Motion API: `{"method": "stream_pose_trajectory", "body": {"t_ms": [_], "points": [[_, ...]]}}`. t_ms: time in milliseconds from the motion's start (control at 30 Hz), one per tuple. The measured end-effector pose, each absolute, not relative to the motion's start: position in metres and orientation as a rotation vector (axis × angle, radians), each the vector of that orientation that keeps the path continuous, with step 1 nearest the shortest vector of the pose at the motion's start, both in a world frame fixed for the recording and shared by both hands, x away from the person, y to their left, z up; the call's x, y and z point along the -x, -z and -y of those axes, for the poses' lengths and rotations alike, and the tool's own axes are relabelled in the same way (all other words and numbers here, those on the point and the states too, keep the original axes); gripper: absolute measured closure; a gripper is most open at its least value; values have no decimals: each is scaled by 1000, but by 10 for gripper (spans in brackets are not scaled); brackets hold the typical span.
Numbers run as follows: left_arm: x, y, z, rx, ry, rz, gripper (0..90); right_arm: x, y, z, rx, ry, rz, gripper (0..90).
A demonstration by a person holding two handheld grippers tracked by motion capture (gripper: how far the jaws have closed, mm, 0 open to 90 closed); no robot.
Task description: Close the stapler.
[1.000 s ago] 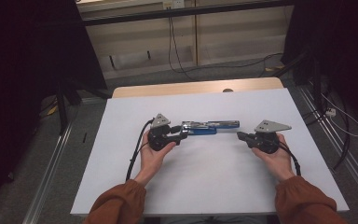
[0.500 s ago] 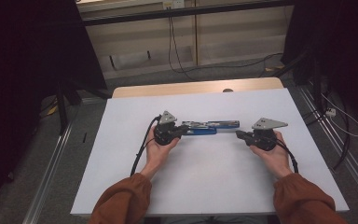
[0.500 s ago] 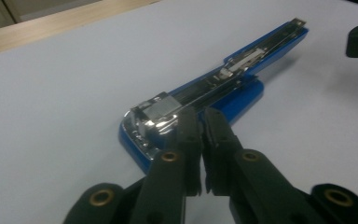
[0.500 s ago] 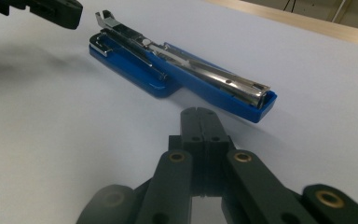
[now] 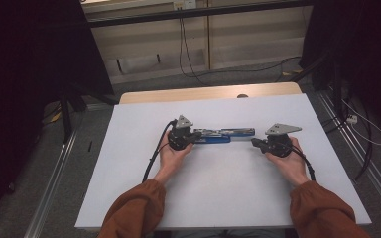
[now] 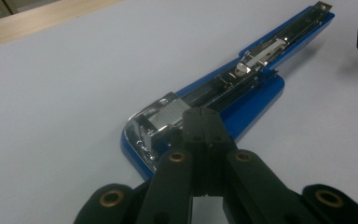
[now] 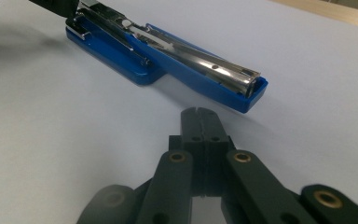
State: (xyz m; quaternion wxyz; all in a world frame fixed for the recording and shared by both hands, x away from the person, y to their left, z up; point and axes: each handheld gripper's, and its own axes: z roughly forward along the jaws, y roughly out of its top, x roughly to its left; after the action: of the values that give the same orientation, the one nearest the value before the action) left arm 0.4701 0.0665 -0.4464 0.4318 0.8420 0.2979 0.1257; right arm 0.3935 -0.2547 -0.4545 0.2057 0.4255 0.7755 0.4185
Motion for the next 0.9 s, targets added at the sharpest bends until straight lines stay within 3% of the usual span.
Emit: {"method": "stream_pose_trajectory", "body": {"t_ms": [900], "points": [[-473,451,-70,-2121,-313,-730,900,-417,462,250,-1259,-1004,-2220,900]]}}
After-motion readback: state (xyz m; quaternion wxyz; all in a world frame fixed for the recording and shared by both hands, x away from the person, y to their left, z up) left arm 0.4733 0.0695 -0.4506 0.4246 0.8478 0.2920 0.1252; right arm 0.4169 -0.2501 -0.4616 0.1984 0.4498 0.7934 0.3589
